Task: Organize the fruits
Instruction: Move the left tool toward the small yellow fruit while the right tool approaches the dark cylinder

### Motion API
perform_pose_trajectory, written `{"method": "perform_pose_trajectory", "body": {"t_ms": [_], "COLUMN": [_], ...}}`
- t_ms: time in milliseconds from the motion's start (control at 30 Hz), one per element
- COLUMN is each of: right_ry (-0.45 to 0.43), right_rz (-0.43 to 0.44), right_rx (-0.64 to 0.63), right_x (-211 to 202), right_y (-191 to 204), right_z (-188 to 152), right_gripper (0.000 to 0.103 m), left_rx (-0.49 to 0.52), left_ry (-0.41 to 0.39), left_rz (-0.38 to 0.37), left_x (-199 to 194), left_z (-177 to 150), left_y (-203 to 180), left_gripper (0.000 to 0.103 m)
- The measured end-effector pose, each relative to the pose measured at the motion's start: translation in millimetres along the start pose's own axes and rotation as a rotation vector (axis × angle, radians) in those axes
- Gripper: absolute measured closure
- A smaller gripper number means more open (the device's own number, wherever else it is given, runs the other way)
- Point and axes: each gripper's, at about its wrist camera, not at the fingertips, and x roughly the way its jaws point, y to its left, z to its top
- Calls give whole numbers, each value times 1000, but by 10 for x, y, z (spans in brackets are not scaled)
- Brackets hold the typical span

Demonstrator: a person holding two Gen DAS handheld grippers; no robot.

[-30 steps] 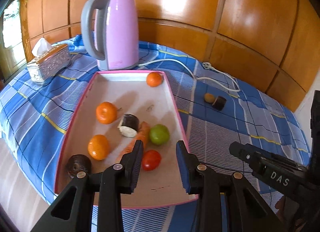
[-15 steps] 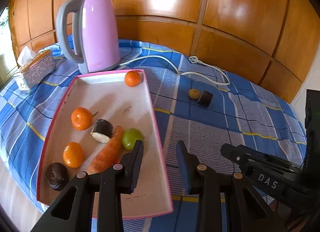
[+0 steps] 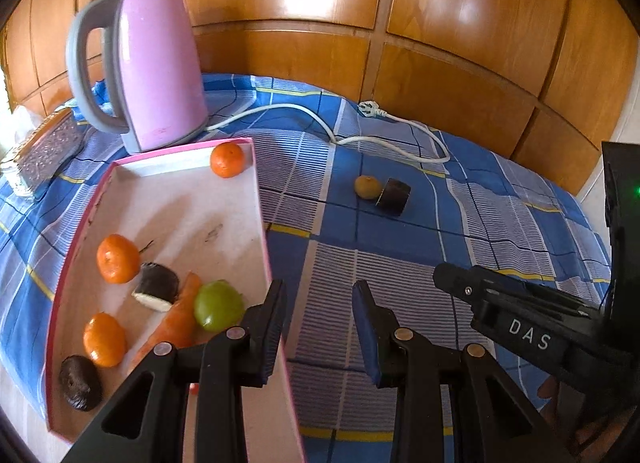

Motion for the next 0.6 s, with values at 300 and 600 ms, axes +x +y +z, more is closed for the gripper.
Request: {"method": "perform_pose_trajectory", "body": {"t_ms": [300,600], "right_ry": [0,-8], "right_rz": [-13,-12], "right_rx": [-10,-41], "right_x": [215,492], "right_y": [-67,-82], "right_z": [239,554], "right_gripper": [64,59], "left_rx": [5,-19], "left_ry": [27,42], "left_rz": [-24,-40], "left_x": [252,437], "left_z": [165,334], "left_y": [-76,-58], "left_gripper": [69,69]}}
